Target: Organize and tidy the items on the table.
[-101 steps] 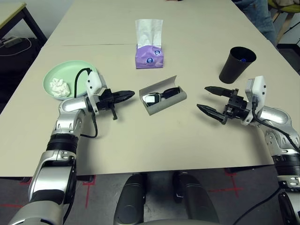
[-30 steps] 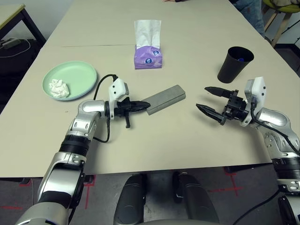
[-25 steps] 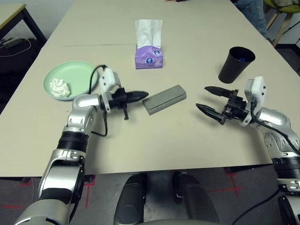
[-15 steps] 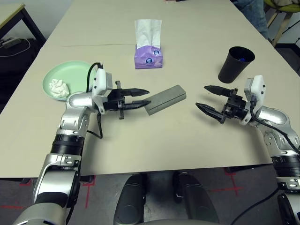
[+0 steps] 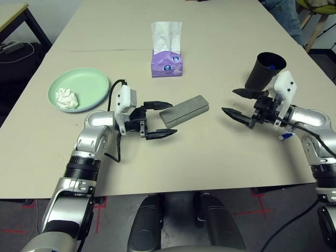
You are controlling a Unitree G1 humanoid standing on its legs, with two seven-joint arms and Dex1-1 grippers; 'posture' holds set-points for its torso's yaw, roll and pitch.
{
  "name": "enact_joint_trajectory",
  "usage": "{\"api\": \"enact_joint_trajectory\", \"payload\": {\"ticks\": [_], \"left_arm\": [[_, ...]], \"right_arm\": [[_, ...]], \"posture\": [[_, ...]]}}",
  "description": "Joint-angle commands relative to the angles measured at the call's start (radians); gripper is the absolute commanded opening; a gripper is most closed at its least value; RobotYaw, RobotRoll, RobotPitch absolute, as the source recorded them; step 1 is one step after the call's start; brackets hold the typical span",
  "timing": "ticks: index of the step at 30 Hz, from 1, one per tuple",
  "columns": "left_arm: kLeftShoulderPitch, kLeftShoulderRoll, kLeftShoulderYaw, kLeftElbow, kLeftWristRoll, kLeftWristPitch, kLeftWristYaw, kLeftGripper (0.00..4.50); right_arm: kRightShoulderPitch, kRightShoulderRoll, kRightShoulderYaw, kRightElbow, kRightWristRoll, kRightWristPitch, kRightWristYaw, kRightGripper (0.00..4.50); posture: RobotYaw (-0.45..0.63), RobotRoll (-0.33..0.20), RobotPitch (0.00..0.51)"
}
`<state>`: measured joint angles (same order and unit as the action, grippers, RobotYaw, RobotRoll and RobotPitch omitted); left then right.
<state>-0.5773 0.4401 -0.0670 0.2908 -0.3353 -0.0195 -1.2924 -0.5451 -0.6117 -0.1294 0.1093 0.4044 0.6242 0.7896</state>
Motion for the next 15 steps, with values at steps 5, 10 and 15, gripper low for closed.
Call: {"api": "enact_joint_trajectory", "payload": {"ticks": [5, 10, 15], "left_arm": [[0.015, 0.004, -0.010, 0.003, 0.014, -0.031, 0.012, 4.45], [0.000, 0.016, -0.005, 0.019, 0.015, -0.039, 0.012, 4.45], [-0.009, 0.020, -0.009, 0.030, 0.026, -0.053, 0.018, 4.45]], "right_arm": [[0.003, -0.227, 0.177, -0.128, -0.129, -0.100, 0.186, 4.50], [-0.052, -0.403, 0.311, -0.002, -0.270, -0.370, 0.450, 4.50], [-0.174, -0.492, 0.436, 0.184, -0.406, -0.575, 0.689, 4.50]], "posture": [[0.05, 0.000, 0.161], [0.05, 0.000, 0.160], [0.05, 0.000, 0.166]]}}
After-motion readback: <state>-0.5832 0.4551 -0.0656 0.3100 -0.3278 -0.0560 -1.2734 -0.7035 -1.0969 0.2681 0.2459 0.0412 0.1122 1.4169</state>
